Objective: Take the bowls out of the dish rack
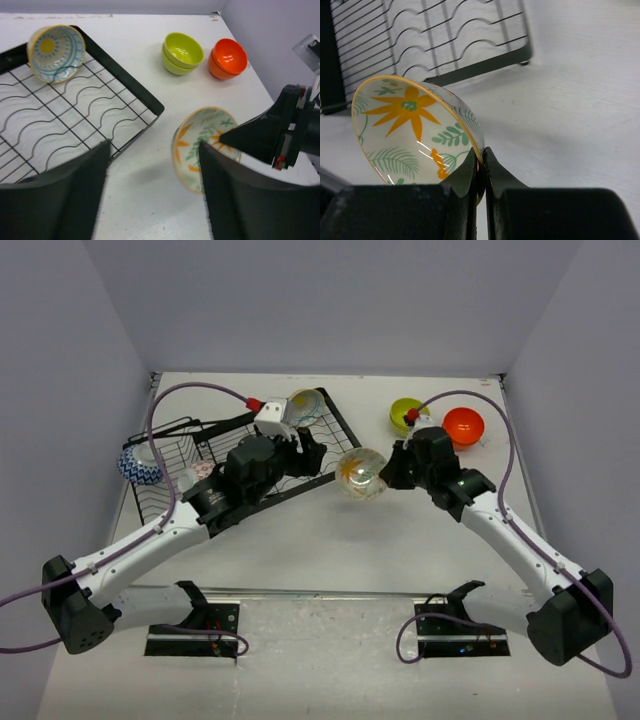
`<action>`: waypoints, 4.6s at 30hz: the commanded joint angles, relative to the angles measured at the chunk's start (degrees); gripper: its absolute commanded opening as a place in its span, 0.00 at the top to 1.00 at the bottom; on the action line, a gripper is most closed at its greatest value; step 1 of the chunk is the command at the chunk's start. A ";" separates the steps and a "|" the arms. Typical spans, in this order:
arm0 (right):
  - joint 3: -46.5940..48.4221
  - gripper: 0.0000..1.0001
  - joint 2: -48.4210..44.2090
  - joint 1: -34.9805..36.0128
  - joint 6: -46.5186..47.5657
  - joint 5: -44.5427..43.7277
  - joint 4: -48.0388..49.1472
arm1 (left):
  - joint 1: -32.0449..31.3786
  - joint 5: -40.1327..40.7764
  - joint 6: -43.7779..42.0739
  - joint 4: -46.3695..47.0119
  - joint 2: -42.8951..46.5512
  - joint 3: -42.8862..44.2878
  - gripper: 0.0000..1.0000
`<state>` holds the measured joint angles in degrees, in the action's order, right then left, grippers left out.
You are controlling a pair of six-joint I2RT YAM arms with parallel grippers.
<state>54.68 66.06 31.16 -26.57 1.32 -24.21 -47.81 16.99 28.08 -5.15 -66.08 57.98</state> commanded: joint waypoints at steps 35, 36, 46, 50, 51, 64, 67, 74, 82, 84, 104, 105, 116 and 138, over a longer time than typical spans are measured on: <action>-8.51 0.01 -14.99 -29.58 -2.08 2.19 2.04 | 16.44 9.54 -24.63 -12.71 -31.97 31.49 0.00; -11.84 0.01 -19.52 -29.49 -2.43 3.85 2.93 | 16.44 10.07 -26.04 -12.43 -33.83 32.54 0.00; -16.88 0.01 -40.58 -29.58 -1.91 15.71 5.48 | 16.61 12.45 -49.15 -8.84 -55.81 48.90 0.05; -17.32 0.01 -39.79 -29.58 -1.73 19.59 6.63 | 17.66 12.98 -51.63 -8.83 -62.58 54.16 0.11; -17.41 0.01 -39.70 -29.58 -1.65 20.38 6.80 | 17.93 12.45 -51.98 -8.65 -63.28 55.74 0.13; -18.46 0.01 -41.89 -29.58 -1.12 23.20 9.09 | 18.63 11.66 -55.94 -6.54 -69.44 59.97 0.59; -18.29 0.01 -41.72 -29.57 -1.03 23.64 8.91 | 18.72 11.40 -56.64 -6.37 -69.97 60.15 0.64; -18.38 0.01 -42.07 -29.58 -0.86 24.08 8.91 | 18.72 11.31 -57.96 -6.63 -69.88 59.89 0.96; -18.02 0.01 -42.68 -29.58 -0.77 24.17 8.56 | 18.46 11.39 -58.75 -5.23 -67.69 57.87 1.00; -17.94 0.01 -42.68 -29.58 -0.77 24.25 8.47 | 17.85 12.53 -59.71 -3.39 -66.98 57.34 1.00; -18.46 0.01 -43.47 -29.58 -0.50 24.08 8.47 | 11.78 28.97 -77.46 27.55 -63.29 45.56 1.00; -18.46 0.01 -43.39 -29.58 -0.50 24.08 8.65 | 11.78 29.32 -77.99 27.91 -63.20 45.56 1.00; -18.73 0.01 -43.30 -29.58 -0.59 23.90 8.83 | 11.78 30.03 -76.60 30.99 -60.48 43.80 1.00; -18.55 0.03 -39.00 -29.49 -2.96 28.72 13.21 | 12.39 7.21 -18.45 0.92 -38.09 35.00 1.00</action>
<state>36.07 24.93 1.76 -28.49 26.41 -15.25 -35.64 34.11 -11.97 -2.09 -118.10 99.26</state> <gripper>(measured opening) 0.976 0.043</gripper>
